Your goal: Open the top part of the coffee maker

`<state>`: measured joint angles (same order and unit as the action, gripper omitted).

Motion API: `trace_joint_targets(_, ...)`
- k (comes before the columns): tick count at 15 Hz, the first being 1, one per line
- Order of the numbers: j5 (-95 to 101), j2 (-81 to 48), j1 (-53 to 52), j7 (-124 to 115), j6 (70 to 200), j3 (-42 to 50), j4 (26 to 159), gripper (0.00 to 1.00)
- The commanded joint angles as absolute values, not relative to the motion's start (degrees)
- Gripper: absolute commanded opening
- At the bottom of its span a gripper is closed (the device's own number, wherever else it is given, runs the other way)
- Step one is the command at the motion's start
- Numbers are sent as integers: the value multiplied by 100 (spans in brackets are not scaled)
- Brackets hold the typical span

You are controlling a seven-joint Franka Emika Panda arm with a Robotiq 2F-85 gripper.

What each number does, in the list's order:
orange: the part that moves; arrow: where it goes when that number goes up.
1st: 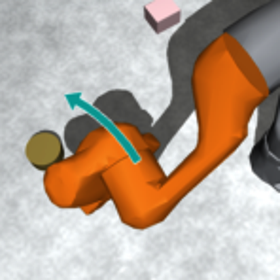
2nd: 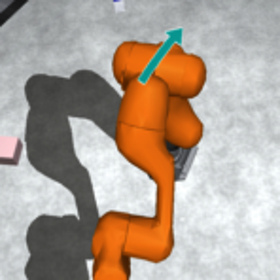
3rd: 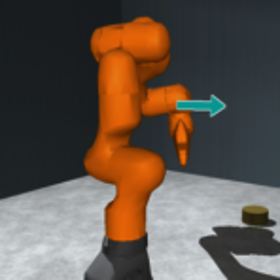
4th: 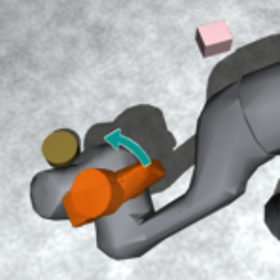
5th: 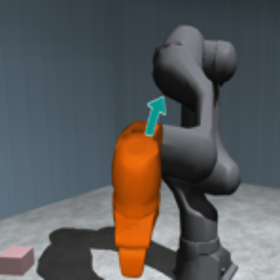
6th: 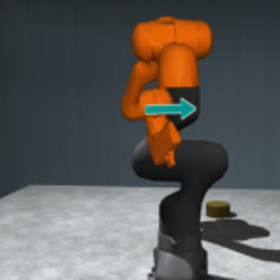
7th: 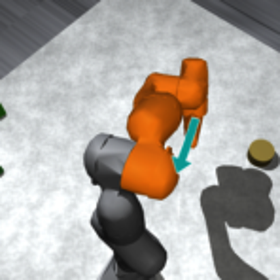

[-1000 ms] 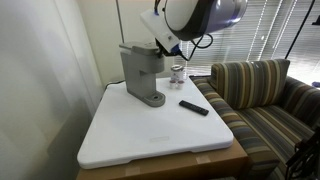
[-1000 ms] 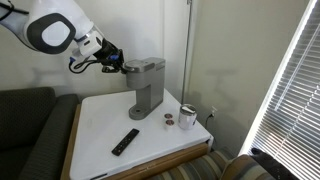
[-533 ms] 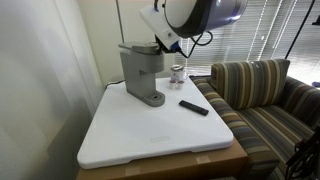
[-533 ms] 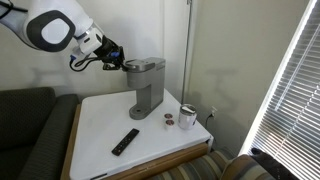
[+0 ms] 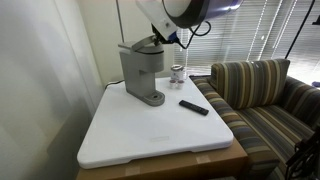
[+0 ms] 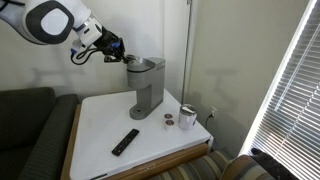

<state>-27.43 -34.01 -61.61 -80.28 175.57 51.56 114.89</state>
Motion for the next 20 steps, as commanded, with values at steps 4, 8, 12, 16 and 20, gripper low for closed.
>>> trace_joint_targets(4,-2509,-3382,-6309,-7949,17389,5440,11356,0)
trace_joint_targets(8,-2373,-3397,-6366,-7942,17315,5587,11247,0)
trace_joint_targets(12,-2255,-3405,-6335,-7907,17201,5636,11083,0)
trace_joint_targets(16,-1841,-3314,-6162,-8128,17130,5528,10958,0)
trace_joint_targets(20,-1420,-3316,-6059,-8236,17102,5491,10831,0)
